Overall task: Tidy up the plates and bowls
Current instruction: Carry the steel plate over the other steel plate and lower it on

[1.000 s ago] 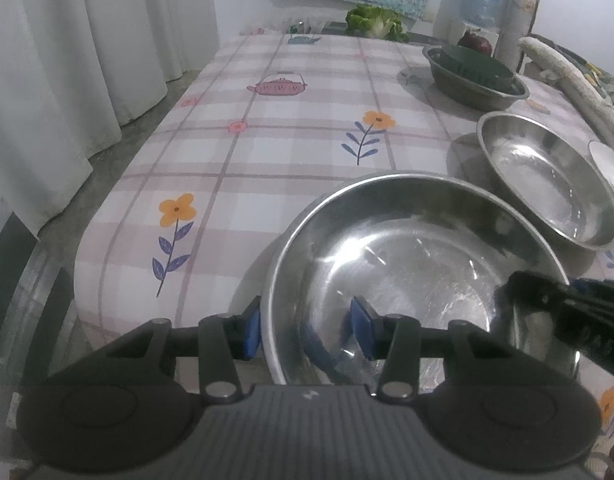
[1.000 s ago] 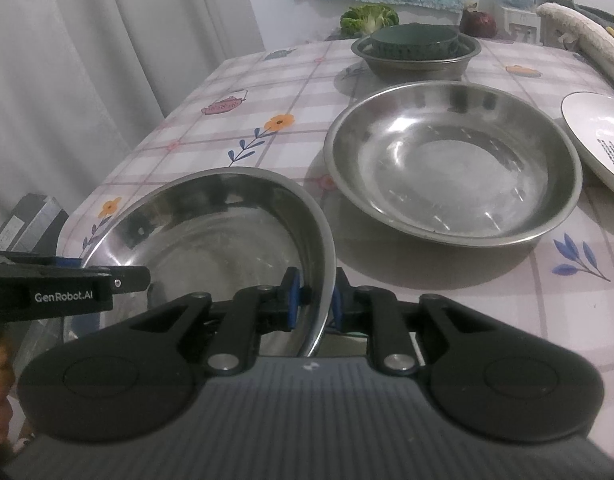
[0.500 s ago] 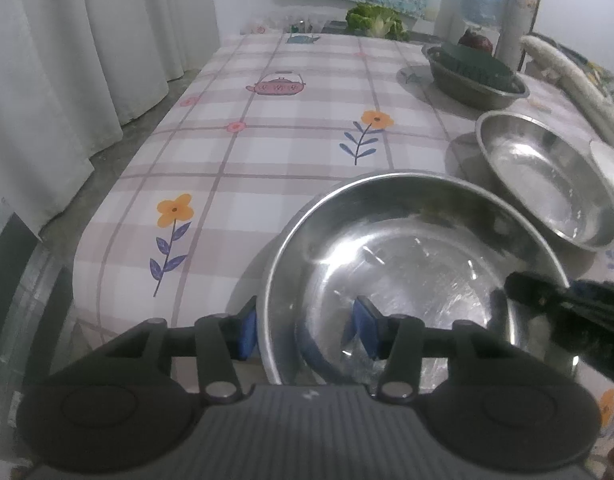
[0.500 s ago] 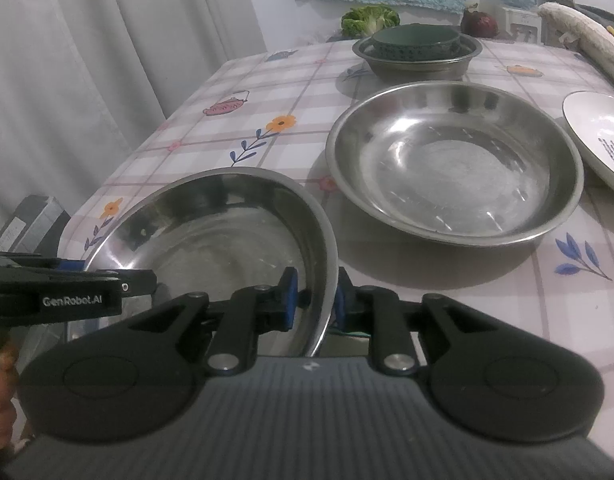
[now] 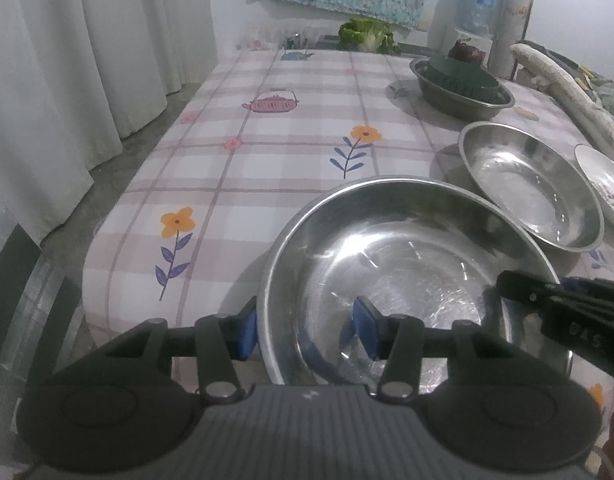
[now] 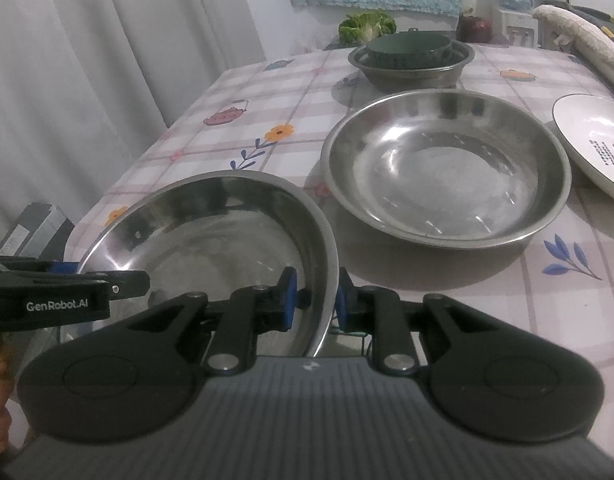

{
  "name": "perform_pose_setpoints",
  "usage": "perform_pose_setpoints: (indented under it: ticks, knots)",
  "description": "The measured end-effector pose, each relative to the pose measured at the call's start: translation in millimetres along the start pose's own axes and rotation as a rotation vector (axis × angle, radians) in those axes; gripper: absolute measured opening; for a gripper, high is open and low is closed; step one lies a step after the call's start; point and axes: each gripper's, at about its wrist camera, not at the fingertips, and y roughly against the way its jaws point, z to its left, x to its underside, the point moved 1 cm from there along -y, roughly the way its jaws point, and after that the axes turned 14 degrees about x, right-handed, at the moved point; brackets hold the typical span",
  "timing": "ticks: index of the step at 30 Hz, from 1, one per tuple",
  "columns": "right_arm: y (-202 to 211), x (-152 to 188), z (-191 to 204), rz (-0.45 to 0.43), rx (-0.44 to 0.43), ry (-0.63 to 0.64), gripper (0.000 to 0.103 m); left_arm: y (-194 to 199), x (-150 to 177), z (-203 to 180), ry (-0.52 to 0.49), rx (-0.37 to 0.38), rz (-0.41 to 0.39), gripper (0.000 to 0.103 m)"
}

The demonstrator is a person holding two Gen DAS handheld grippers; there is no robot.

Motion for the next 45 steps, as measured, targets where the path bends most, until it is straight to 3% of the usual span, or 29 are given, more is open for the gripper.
perform_pose_setpoints:
  ticks: [19, 27, 45]
  knots:
    - [27.6, -8.3, -10.8, -0.058, -0.005, -0.027, 0.020, 31.7, -6.3, -21.1, -0.031, 0.019, -0.093, 0.049]
    - [44.9, -11.8, -31.1, -0.086, -0.006, -0.083, 0.020, 43.4, -18.3, -46.4, -0.086, 0.025, -0.141, 0.049]
    - [52.0, -27.9, -114.5, -0.102, 0.116, -0.246, 0.021, 2.7, -65.3, -123.1, -0.208, 0.158, -0.109, 0.050]
